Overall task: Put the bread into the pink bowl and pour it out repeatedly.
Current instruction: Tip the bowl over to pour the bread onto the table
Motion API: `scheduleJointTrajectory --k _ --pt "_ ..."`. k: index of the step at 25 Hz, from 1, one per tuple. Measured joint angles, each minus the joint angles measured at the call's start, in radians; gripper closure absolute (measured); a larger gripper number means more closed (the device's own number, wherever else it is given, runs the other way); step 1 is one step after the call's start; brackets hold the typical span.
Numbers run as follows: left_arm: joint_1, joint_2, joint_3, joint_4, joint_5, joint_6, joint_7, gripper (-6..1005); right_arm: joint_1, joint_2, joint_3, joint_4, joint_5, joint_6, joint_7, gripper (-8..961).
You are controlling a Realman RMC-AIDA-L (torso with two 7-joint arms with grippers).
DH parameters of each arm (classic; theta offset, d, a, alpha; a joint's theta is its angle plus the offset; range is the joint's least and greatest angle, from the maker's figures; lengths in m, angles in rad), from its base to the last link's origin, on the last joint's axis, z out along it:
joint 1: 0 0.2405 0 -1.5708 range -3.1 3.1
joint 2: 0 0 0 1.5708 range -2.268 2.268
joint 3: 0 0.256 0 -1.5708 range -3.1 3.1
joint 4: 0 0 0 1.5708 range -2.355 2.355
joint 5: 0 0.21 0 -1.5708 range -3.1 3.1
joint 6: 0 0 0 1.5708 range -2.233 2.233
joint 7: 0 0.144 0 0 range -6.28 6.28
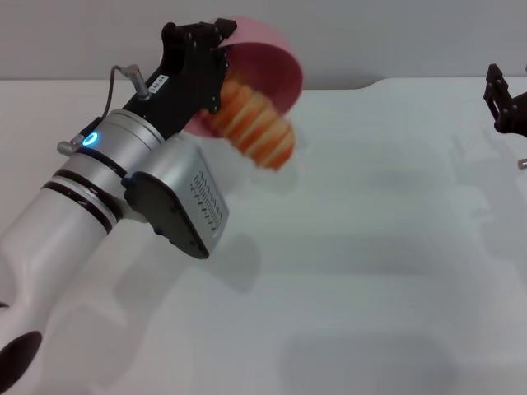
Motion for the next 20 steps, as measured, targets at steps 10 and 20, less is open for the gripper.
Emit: scheduleJointTrajectory --k 10,20 --pt "-0.004 0.004 0.016 -0.017 -0.065 0.039 0.053 951 0.013 0.000 0.000 0.001 0.000 0.019 0.000 445" --pt "-0.039 0.007 0.030 0.010 -0.316 -0.035 0.067 950 0.018 0.000 -0.001 0.000 0.000 0.046 0.000 445"
